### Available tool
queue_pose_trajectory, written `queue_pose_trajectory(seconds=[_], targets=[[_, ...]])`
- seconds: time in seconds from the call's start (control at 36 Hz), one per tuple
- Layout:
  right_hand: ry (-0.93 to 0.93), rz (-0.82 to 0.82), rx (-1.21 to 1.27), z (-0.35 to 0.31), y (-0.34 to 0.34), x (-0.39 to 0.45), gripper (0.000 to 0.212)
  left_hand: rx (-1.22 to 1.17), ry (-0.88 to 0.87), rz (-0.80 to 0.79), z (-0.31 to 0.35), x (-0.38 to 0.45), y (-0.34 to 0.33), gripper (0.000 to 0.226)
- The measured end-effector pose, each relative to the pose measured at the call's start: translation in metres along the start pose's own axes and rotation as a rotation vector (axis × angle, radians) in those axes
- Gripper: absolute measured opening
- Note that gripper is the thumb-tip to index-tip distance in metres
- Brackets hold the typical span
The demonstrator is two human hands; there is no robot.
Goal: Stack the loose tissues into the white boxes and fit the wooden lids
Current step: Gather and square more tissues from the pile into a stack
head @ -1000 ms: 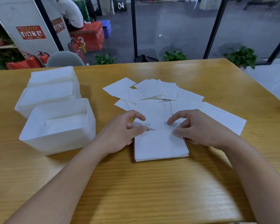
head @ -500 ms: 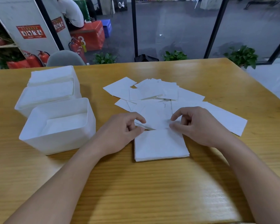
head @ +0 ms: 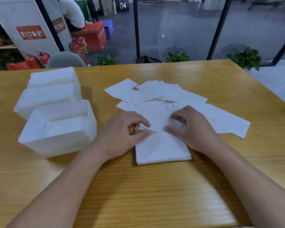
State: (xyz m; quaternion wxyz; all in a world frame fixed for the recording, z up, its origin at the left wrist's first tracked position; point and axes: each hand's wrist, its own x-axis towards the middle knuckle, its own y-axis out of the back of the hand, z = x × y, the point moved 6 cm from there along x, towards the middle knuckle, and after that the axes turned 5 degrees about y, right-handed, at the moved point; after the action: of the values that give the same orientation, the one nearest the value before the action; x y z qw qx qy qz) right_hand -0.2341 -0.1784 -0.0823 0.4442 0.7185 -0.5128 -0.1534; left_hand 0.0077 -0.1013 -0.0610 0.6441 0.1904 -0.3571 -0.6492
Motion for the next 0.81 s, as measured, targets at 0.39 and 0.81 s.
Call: queue_pose_trajectory(seconds=[0.39, 0.81], targets=[[-0.132, 0.023, 0.137, 0.0, -0.001, 0.004, 0.02, -0.03, 0.022, -0.215, 0.005, -0.005, -0.028, 0.02], [-0.042, 0.062, 0.189, -0.008, -0.003, 0.003, 0.015, 0.001, 0.27, 0.15, -0.027, 0.019, -0.01, 0.043]])
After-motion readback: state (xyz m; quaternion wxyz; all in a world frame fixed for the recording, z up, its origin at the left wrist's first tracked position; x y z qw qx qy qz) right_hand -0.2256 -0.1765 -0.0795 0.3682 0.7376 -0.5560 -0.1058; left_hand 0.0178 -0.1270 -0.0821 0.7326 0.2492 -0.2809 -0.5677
